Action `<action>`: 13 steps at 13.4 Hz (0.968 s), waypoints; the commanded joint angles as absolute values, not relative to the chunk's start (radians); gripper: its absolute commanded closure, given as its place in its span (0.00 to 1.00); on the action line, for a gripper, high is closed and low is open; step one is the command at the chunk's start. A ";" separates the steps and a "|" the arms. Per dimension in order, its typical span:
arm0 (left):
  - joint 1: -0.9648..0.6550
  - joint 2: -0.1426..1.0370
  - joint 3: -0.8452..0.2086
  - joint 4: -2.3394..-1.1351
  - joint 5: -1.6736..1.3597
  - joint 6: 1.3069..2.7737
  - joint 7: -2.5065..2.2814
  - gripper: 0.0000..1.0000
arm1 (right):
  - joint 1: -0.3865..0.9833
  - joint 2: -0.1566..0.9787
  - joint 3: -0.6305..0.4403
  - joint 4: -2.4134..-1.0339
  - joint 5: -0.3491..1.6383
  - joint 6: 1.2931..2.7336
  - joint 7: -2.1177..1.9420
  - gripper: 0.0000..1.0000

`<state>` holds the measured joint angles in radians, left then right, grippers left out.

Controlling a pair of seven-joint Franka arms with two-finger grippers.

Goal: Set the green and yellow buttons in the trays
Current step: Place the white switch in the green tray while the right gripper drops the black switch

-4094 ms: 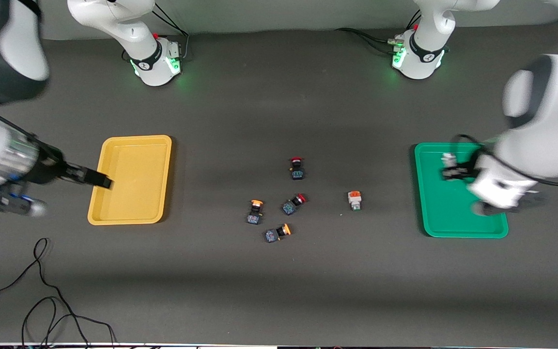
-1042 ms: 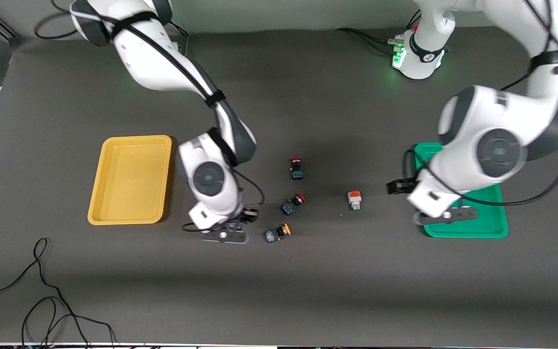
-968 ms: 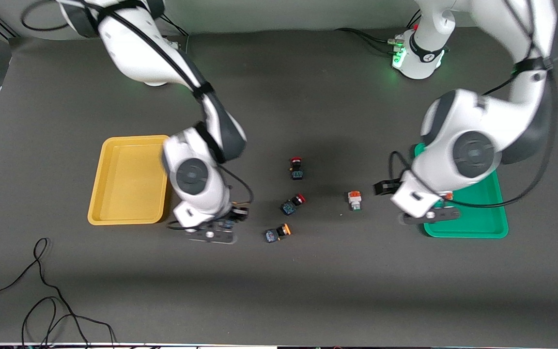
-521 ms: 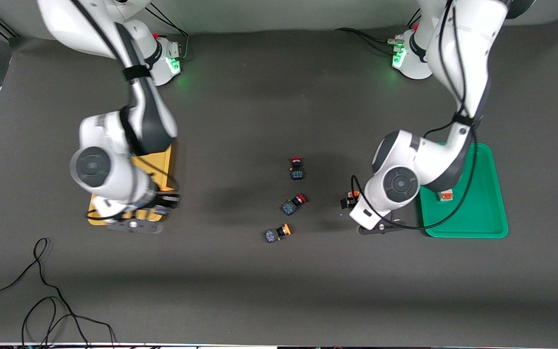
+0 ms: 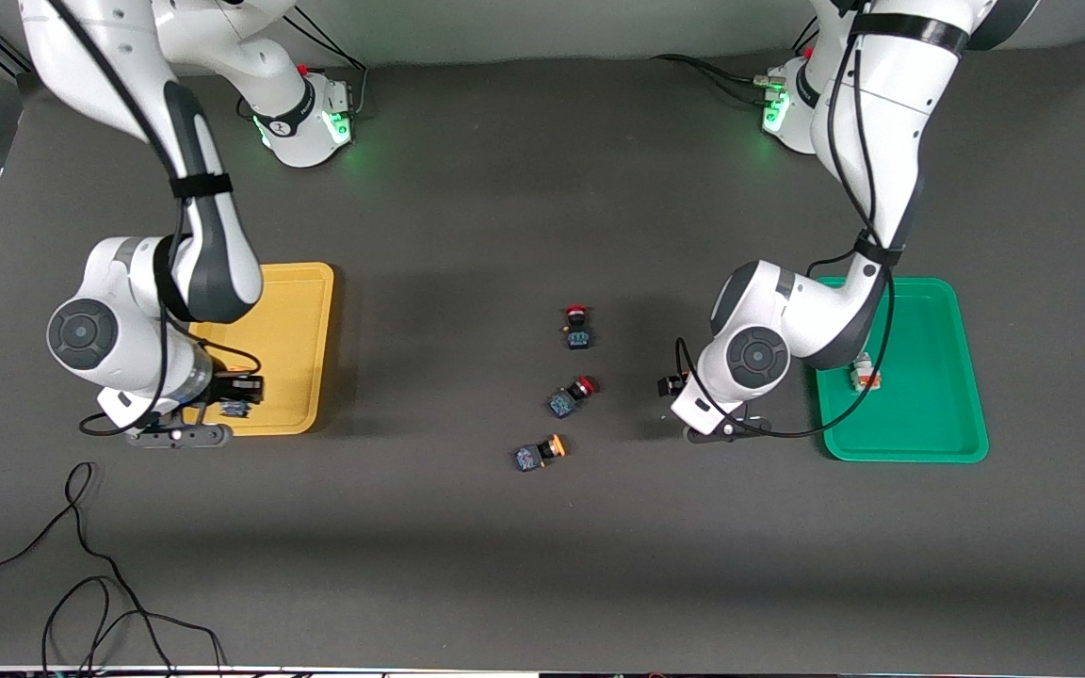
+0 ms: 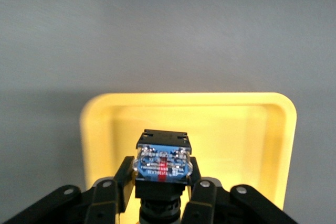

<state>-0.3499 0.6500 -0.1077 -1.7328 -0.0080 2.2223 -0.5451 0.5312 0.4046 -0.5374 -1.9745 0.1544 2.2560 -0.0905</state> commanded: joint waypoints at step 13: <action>-0.327 0.506 -0.086 -1.550 -0.014 1.951 -0.641 0.72 | 0.434 0.523 -0.538 -2.148 0.241 2.496 -0.256 1.00</action>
